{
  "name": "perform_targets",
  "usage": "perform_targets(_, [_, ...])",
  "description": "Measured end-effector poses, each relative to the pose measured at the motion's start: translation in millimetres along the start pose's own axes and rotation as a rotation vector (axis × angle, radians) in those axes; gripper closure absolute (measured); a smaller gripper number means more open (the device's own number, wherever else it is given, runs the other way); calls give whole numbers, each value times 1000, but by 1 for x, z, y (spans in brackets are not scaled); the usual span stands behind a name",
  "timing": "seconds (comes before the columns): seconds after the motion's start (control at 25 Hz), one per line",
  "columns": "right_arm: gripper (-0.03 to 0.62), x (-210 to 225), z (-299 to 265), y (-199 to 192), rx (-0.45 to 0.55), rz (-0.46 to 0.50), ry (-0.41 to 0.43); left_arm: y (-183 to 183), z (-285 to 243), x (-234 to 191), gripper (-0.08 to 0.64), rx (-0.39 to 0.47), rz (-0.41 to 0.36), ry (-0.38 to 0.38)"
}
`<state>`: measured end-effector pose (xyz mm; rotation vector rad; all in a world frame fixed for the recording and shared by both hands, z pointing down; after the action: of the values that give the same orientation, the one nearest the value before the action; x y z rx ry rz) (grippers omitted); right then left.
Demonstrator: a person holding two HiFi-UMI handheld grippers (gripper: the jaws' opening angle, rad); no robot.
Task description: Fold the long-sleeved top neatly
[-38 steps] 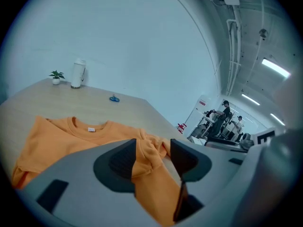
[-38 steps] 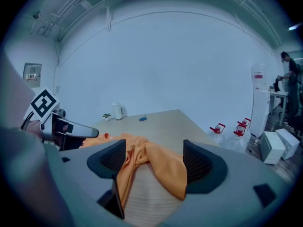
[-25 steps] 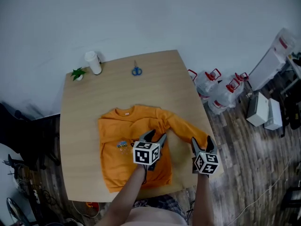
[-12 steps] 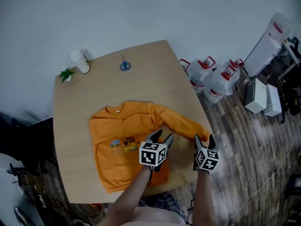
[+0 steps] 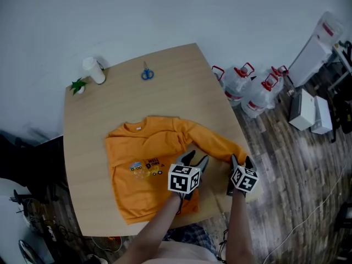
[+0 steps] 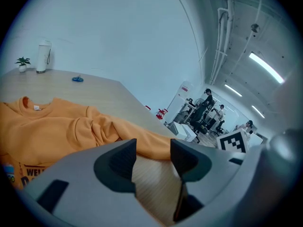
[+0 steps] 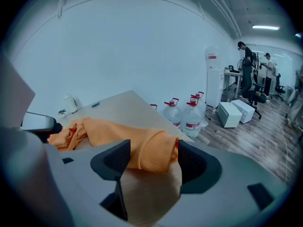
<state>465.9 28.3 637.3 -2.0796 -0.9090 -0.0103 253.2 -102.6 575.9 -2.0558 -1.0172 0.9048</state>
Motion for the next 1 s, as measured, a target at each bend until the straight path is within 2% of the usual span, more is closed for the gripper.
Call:
perform_targets(0.12, [319, -3, -5, -2, -35, 21, -4, 0, 2, -2, 334, 2, 5, 7])
perform_targets(0.24, [326, -4, -8, -4, -64, 44, -27, 0, 5, -4, 334, 5, 8, 11])
perform_targets(0.4, [461, -7, -7, -1, -50, 58, -51, 0, 11, -9, 334, 9, 13, 20])
perform_targets(0.56, [508, -16, -3, 8, -5, 95, -41, 1, 19, -17, 334, 20, 25, 44])
perform_targets(0.72, [515, -37, 5, 24, 59, 146, 14, 2, 30, -30, 333, 37, 45, 81])
perform_targets(1.0, [518, -94, 20, 55, 131, 201, 180, 9, 62, -57, 323, 87, 85, 167])
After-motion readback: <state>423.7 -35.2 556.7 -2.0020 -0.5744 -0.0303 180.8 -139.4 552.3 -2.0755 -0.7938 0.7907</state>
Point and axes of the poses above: the fingertips, and each gripper's own axes: z backward along the fingers, x to its right, y out of its top, the point moved 9 cm from there along z, backward along the fingers, and after that the axes turned 10 degrees about -z, right-handed, at the moved point
